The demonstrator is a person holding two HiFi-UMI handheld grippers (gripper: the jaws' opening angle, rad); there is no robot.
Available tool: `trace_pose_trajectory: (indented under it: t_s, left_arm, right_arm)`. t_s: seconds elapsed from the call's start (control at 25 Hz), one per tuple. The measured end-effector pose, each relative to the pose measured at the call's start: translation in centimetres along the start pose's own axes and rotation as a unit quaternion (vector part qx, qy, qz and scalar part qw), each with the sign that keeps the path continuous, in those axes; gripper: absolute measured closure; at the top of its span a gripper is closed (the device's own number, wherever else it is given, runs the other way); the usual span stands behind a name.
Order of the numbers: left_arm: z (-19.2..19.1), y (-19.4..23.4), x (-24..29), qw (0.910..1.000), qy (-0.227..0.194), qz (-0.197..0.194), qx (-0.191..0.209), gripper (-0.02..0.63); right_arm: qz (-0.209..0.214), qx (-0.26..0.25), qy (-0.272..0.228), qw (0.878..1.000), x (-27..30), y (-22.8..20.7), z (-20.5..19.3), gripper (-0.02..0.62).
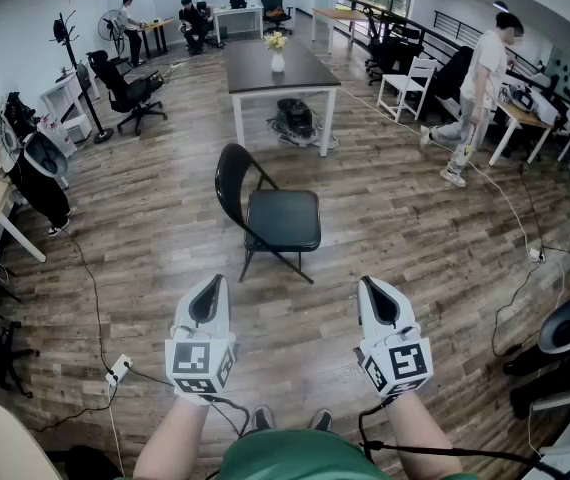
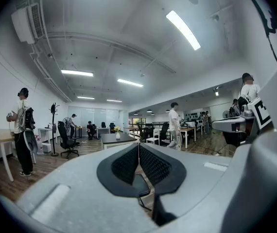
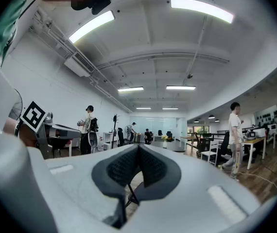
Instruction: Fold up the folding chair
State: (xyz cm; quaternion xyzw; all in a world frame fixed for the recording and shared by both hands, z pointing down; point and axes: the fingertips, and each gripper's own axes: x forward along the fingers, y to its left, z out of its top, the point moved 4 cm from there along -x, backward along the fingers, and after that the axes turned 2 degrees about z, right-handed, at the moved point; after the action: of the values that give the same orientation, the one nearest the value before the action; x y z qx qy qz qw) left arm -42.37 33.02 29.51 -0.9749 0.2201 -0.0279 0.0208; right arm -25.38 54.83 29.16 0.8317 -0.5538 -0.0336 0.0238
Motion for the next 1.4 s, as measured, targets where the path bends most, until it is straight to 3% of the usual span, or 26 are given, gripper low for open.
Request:
trace_pose_trajectory:
  t_s: [0.44,0.92,1.4]
  left_arm:
    - [-0.5,1.8,-0.4,0.9999,0.0,-0.007,-0.008,0.592]
    - [-1.5,6.9,-0.3,0.9993,-0.006,-0.035,-0.015,0.592]
    - [-4.4,8.3,4.6,0.9982,0.024,-0.053,-0.013,0.592]
  right_arm:
    - [-0.016,0.003,0.0,1.0,0.5,1.3,0.0,0.592]
    - [-0.048,0.005,0.014,0.999,2.8,4.7,0.1,0.592]
    - [-0.037,0.034,0.048,0.998,7.4,3.4,-4.0,0.592]
